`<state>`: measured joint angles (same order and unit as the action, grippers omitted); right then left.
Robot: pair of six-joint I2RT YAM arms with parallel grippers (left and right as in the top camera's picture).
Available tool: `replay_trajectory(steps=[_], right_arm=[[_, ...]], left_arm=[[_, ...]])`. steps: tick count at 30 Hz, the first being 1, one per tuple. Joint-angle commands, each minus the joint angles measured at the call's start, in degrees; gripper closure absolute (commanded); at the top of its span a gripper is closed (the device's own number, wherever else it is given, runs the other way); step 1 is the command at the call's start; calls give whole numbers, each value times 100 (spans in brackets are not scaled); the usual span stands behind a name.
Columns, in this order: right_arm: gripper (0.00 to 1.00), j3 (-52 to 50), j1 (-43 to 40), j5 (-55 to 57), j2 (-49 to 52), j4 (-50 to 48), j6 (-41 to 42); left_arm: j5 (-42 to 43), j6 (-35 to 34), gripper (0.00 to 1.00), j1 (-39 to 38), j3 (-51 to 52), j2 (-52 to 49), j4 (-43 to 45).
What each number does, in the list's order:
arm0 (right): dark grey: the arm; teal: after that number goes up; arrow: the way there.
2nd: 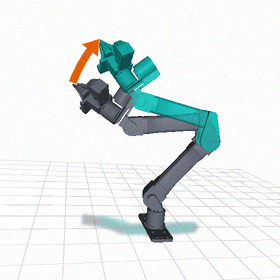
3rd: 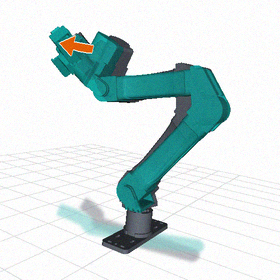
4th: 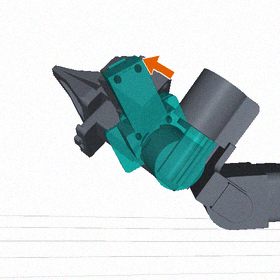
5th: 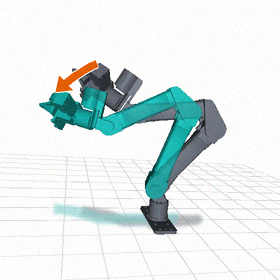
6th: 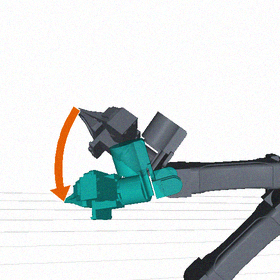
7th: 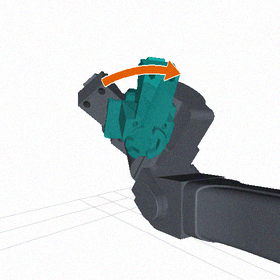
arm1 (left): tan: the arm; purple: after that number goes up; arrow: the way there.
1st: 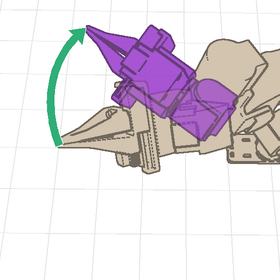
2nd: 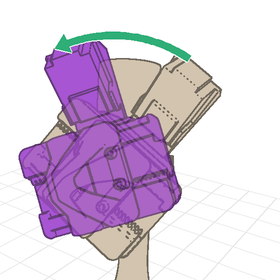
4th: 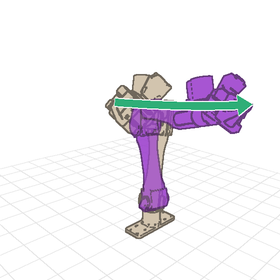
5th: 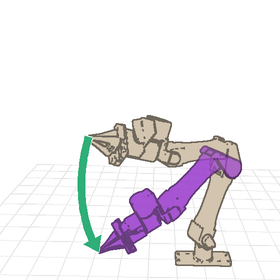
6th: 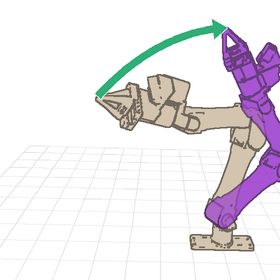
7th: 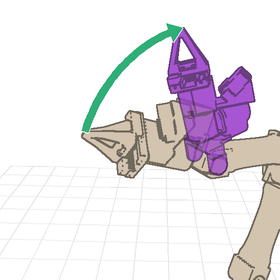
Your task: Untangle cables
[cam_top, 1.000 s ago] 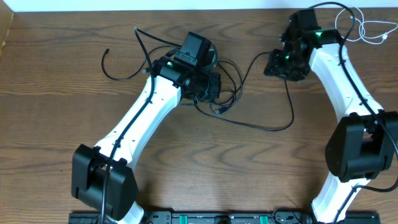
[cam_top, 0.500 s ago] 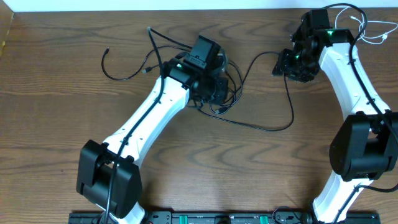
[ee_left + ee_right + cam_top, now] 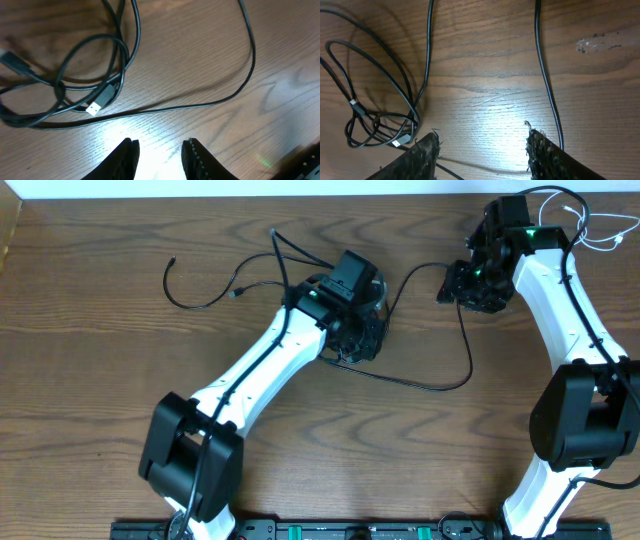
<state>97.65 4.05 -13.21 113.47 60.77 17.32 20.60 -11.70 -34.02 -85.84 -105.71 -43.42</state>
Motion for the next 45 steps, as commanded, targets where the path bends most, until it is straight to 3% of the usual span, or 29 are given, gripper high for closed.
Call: replay_trajectory(steps=[1,12,21,33,45], right_arm=[[45,-37,-33,26,11,26,-116],[45,-37,-37,24,11,37,-175],[44,-37,-37,26,11,35,-177],[44,-37,-35,24,11,37,-243],[43,-37,-31,24,11,50,-284]], left_arm=[[-76,120,66,-111,68,-236,13],[-153,227,65,-264,72,-752,348],[-1832,258,60,-260,72,-1110,861],[-2177,2135,59,-254,76,-1189,1331],[-2173,2238,53,-52,79,-1670,1591]])
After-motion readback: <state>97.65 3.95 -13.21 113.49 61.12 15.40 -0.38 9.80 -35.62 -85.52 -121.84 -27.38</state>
